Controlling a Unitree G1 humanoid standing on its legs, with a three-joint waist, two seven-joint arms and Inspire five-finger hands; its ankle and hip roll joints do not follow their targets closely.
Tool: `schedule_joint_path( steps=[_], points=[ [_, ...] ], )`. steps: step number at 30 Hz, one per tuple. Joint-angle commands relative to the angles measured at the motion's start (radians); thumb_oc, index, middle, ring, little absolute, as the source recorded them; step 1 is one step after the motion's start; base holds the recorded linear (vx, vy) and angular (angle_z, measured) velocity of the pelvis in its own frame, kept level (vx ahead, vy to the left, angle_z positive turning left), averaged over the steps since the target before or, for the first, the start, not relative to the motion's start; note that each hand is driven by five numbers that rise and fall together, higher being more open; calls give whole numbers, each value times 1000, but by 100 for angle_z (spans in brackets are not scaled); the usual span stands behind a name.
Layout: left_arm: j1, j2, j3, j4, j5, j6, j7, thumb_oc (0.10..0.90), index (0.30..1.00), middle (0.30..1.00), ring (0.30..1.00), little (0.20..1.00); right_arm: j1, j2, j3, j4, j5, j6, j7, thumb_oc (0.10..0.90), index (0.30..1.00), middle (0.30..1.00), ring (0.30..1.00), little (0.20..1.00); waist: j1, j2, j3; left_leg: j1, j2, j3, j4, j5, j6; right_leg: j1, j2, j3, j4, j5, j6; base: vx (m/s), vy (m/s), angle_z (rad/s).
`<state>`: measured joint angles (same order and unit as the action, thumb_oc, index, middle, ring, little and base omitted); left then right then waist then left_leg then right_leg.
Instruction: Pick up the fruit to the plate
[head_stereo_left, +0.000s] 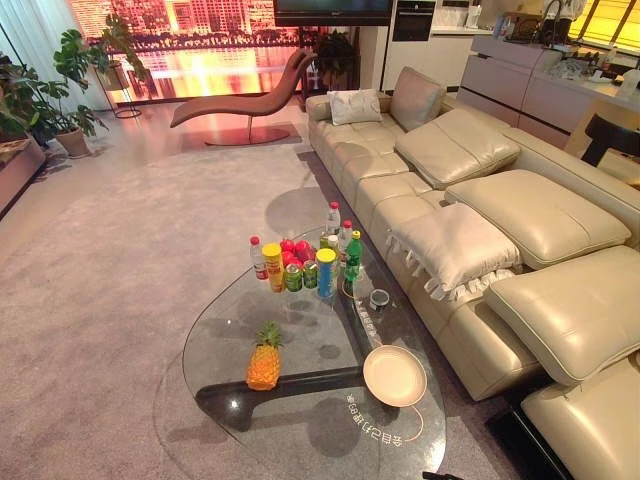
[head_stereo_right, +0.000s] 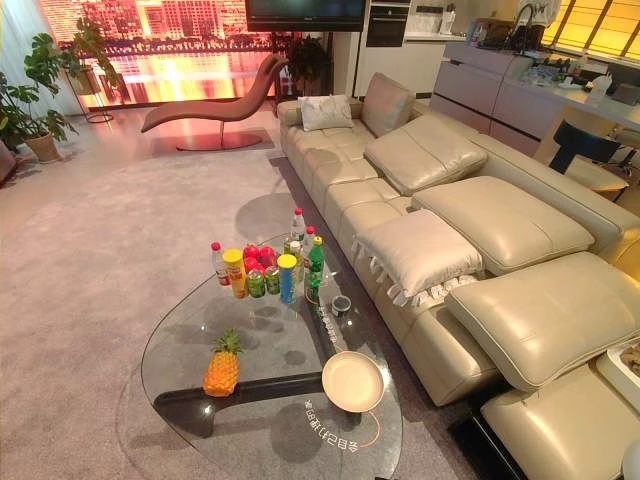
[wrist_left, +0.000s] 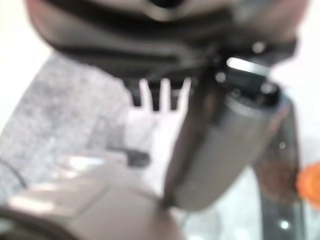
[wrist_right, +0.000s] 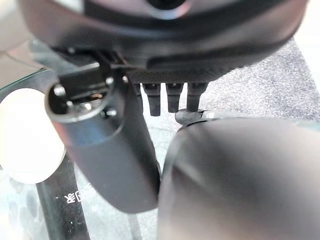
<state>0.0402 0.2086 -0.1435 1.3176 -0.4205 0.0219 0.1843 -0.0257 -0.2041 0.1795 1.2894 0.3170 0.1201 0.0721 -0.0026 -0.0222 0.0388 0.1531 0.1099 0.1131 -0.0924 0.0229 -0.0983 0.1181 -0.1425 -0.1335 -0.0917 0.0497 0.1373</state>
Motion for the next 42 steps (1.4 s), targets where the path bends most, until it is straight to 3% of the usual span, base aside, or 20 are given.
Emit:
schedule_joint_path(
  steps=[1, 26, 32, 37, 42],
  points=[
    [-82, -38, 0, 54, 2, -8, -18, 800, 900, 900, 900, 900, -26, -1, 40, 95, -16, 10, 2, 800, 900, 900, 900, 900, -6, -3, 44, -17, -103, -33, 5, -77, 48, 22, 81, -37, 6, -60, -33, 183, 119, 21],
    [-75, -32, 10, 61, 20, -31, 80, 800, 900, 900, 900, 900, -31, -6, 37, 104, -11, -4, -20, 800, 900, 900, 900, 900, 1, -5, 62, -24, -106, -35, 5, -72, 50, 14, 78, -42, 11, -59, -31, 1, 0, 0],
    [-79, -15, 9, 42, 58, -87, 145, 800, 900, 900, 900, 900, -38, -24, 28, 96, 3, 2, -48, 800, 900, 900, 900, 900, -4, 3, 92, -41, -105, -38, 5, -65, 51, -7, 79, -34, 17, -56, -34, 0, 0, 0],
    [-86, -2, 7, 26, 23, -109, 156, 800, 900, 900, 900, 900, -42, -36, 28, 94, -1, 8, -46, 800, 900, 900, 900, 900, -8, 9, 107, -50, -104, -38, 7, -60, 50, -19, 80, -30, 22, -57, -35, -3, 11, 0],
    [-102, 24, 28, -15, -26, -181, 178, 800, 900, 900, 900, 900, -43, -67, 27, 71, -4, 5, -52, 800, 900, 900, 900, 900, -18, 20, 138, -73, -101, -32, 23, -56, 50, -46, 78, -20, 36, -61, -39, -9, 45, 0]
  ],
)
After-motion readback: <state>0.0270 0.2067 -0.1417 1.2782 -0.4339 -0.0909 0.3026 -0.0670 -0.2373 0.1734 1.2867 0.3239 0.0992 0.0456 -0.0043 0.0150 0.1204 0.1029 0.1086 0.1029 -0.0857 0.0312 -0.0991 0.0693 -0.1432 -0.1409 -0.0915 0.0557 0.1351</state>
